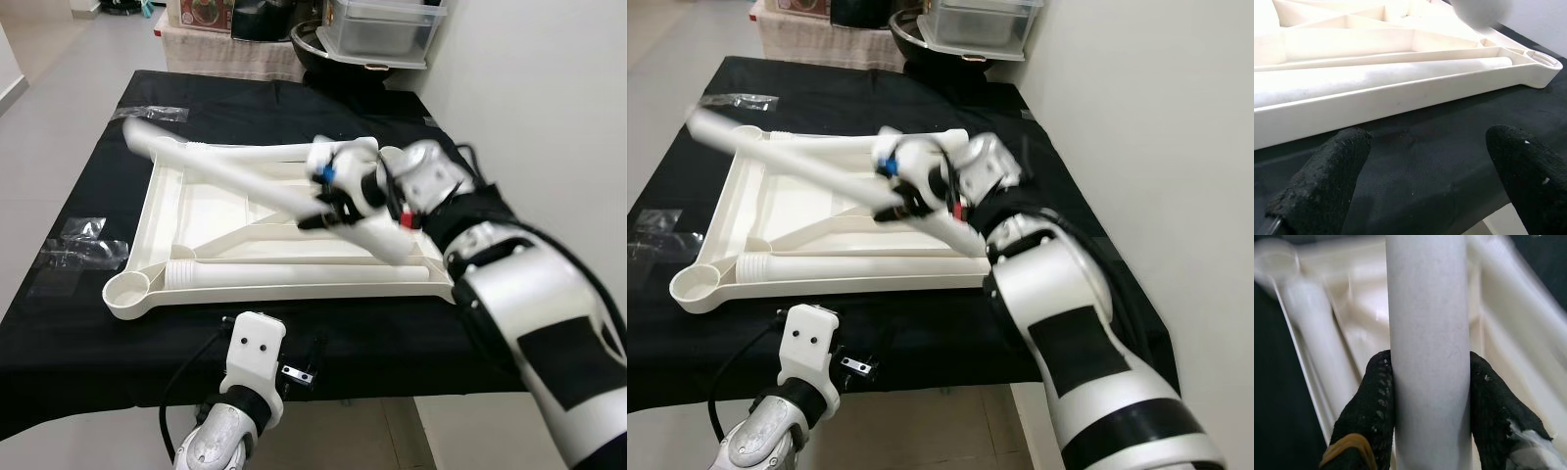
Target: Building children table
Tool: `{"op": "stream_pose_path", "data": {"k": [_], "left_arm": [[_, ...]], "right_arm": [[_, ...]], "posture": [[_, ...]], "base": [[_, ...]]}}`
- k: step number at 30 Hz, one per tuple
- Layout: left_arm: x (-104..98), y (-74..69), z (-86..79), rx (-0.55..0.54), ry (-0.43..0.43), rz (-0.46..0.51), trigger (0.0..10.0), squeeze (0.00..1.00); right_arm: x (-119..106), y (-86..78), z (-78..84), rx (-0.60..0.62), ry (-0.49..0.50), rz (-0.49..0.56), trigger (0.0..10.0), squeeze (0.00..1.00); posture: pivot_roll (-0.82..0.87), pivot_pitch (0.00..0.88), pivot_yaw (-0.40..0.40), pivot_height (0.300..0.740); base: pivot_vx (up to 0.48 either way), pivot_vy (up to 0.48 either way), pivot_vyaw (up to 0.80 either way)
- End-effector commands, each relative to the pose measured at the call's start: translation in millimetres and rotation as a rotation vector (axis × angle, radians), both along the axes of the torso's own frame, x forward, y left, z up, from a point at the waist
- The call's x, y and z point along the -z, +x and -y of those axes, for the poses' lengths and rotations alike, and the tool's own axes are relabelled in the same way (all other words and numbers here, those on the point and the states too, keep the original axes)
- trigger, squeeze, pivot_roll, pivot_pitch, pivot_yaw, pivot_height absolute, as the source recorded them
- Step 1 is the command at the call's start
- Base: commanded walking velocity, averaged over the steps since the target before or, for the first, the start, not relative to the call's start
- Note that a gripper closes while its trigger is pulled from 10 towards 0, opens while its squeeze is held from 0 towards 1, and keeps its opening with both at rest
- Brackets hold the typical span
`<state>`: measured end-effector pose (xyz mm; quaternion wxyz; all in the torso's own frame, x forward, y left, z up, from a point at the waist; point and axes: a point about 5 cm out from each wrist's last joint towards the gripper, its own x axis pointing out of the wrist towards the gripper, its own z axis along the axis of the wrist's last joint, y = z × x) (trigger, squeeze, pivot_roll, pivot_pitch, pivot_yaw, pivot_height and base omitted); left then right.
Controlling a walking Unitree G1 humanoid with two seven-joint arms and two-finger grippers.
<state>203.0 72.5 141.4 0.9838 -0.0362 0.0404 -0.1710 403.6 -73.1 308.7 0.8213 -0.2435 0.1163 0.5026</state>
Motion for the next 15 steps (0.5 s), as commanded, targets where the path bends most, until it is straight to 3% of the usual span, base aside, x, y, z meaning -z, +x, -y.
{"op": "stream_pose_path", "data": {"k": [1,2,5,7,8,12,13,14,15], "left_arm": [[3.7,2.6,1.1,0.006,-0.013,-0.011,10.0,0.00],[3.7,2.6,1.1,0.006,-0.013,-0.011,10.0,0.00],[2.5,13.1,-4.5,-0.022,-0.025,-0.013,10.0,0.00],[1.7,15.6,-5.9,-0.026,-0.031,-0.010,10.0,0.00],[-1.6,22.6,-11.4,-0.045,-0.049,0.006,10.0,1.00],[-8.4,34.2,-20.7,-0.089,-0.042,0.041,10.0,1.00],[-11.0,38.5,-22.6,-0.090,-0.034,0.053,10.0,0.79],[-11.0,38.5,-22.6,-0.090,-0.034,0.053,10.0,0.79],[-13.1,42.1,-23.9,-0.088,-0.031,0.059,10.0,0.00]], "right_arm": [[-21.5,-0.7,-5.5,0.020,0.139,0.023,0.0,0.00],[-21.5,-0.7,-5.5,0.020,0.139,0.023,0.0,0.00],[-39.6,2.1,-6.7,0.108,0.378,0.062,0.0,0.00],[-41.3,3.2,-6.1,0.132,0.418,0.077,0.0,0.00],[-34.9,6.8,-3.9,0.198,0.465,0.106,0.0,0.00],[-22.8,8.5,-4.0,0.236,0.549,0.063,0.0,0.00],[-16.1,9.5,-3.6,0.266,0.598,0.054,0.0,0.00],[-16.1,9.5,-3.6,0.266,0.598,0.054,0.0,0.00],[-8.2,10.1,-2.9,0.298,0.634,0.044,0.0,0.00]], "posture": [[0.00,0.026,-0.134,0.740],[0.00,0.026,-0.134,0.740],[0.02,0.000,-0.132,0.740],[0.02,0.000,-0.132,0.740],[0.02,0.000,-0.127,0.740],[0.03,0.000,-0.115,0.740],[0.04,0.000,-0.110,0.740],[0.04,0.000,-0.110,0.740],[0.04,0.000,-0.108,0.740]], "base": [[0.000,0.000,0.00],[0.000,0.000,0.00],[0.000,0.000,0.00],[0.000,0.000,0.00],[0.000,0.000,0.00],[0.000,0.000,0.00],[0.000,0.000,0.00],[0.000,0.000,0.00],[0.000,0.000,0.00]]}}
